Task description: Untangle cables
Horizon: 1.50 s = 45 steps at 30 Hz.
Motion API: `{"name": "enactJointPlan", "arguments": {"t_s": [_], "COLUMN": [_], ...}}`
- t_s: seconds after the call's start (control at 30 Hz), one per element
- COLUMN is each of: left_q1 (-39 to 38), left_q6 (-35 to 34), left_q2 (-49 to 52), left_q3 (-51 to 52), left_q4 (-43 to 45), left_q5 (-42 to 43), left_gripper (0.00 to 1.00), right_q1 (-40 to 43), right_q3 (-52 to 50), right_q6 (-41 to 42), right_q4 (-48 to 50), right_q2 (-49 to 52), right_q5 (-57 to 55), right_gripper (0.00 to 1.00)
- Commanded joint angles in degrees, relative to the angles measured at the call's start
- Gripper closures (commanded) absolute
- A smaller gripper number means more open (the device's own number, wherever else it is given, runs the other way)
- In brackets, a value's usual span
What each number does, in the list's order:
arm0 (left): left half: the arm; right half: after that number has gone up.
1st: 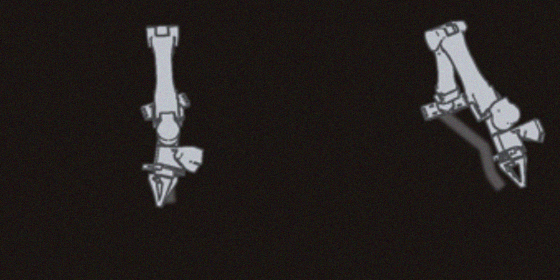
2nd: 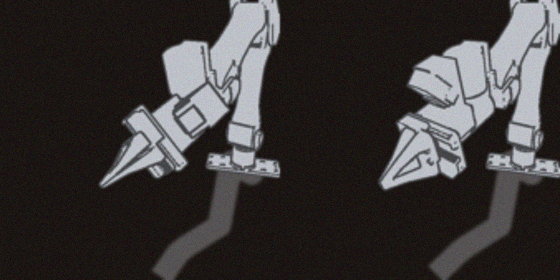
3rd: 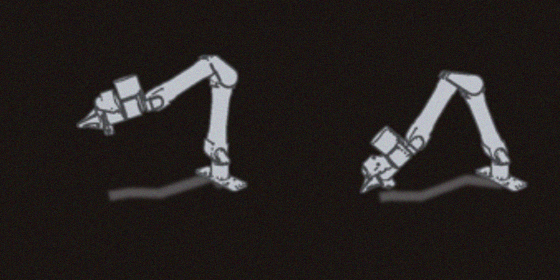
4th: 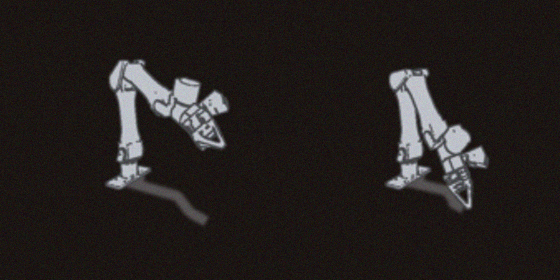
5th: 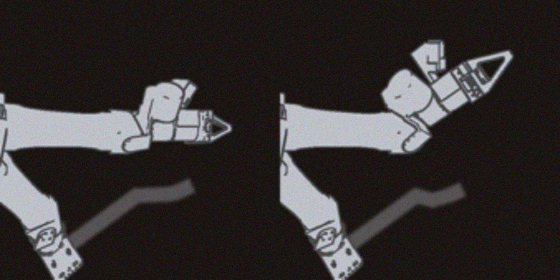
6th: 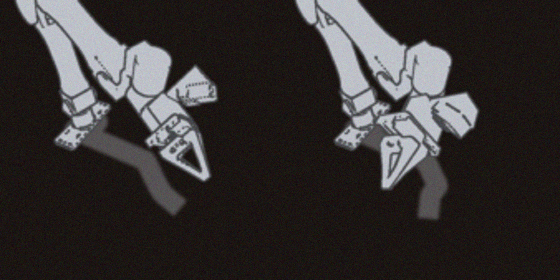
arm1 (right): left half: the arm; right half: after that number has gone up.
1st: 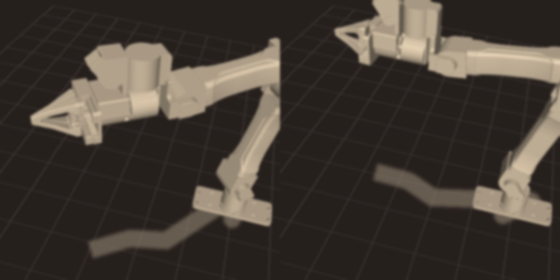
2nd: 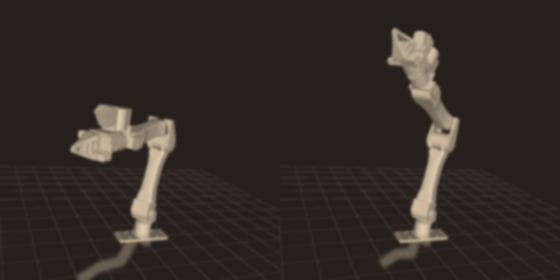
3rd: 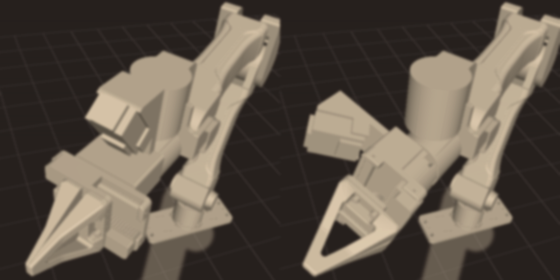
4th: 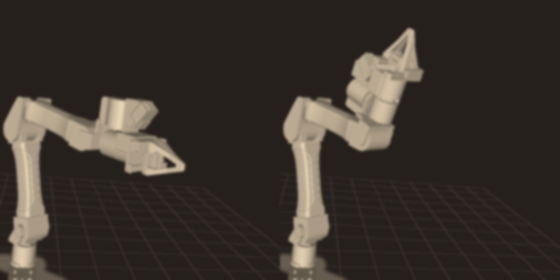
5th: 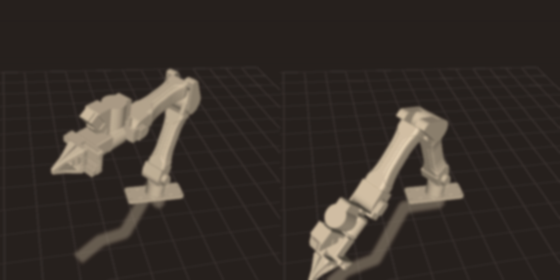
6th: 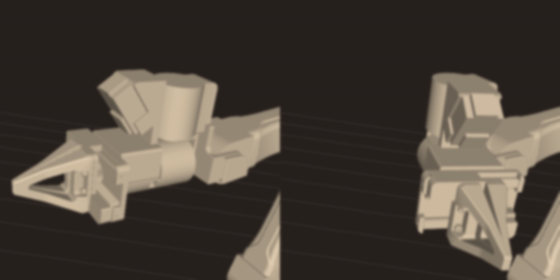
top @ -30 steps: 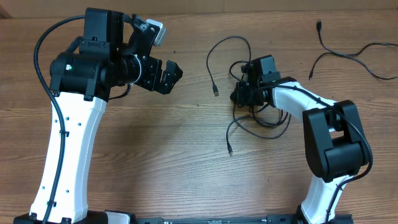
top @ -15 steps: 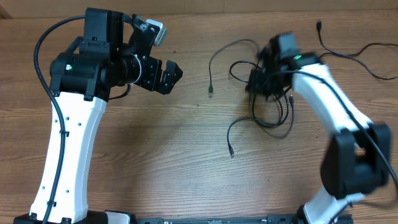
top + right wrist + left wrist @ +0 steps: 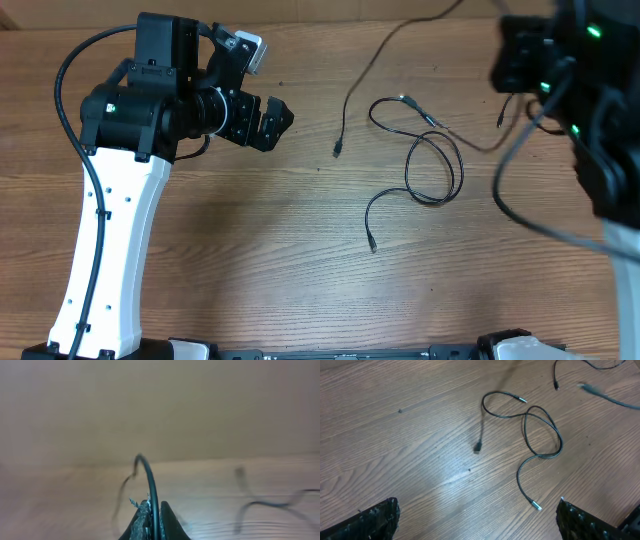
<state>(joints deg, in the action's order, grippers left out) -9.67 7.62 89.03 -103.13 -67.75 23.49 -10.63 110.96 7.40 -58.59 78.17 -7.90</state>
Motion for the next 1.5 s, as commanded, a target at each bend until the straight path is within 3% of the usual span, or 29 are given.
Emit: {"name": "enactJointPlan", "arguments": {"t_s": [0.0,0.43,0.87,1.13,1.47], "left_q1": [-0.1,-0.1,-0.1,-0.1,-0.1], "left_q6": [-0.1,-0.1,-0.1,-0.1,-0.1], "left_q2": [-0.9,-0.9,-0.9,-0.9,-0.9], "left_q3": [-0.9,-0.9,-0.9,-0.9,-0.9], "left_q4": [0.1,0.1,0.1,0.1,0.1], "left_q5": [-0.2,-0.2,-0.2,-0.2,-0.2], "left_gripper": [0.0,0.0,0.0,0.0,0.0], "right_q1": [-0.2,2.6,21.7,31.8,32.6], "right_q3": [0.5,0.5,0.5,0.4,0.4], "right_q6": [-0.4,0.3,4.8,4.8,4.8], "right_q4": [-0.1,1.0,2.9,1.4,1.3], "right_q2": [-1.6,-3.2,-3.0,-0.1,3.3], "right_q5": [-13.1,-22.8,-22.6,-14.5,-5.2], "right_gripper": [0.96,0.96,0.96,0.96,0.96]}}
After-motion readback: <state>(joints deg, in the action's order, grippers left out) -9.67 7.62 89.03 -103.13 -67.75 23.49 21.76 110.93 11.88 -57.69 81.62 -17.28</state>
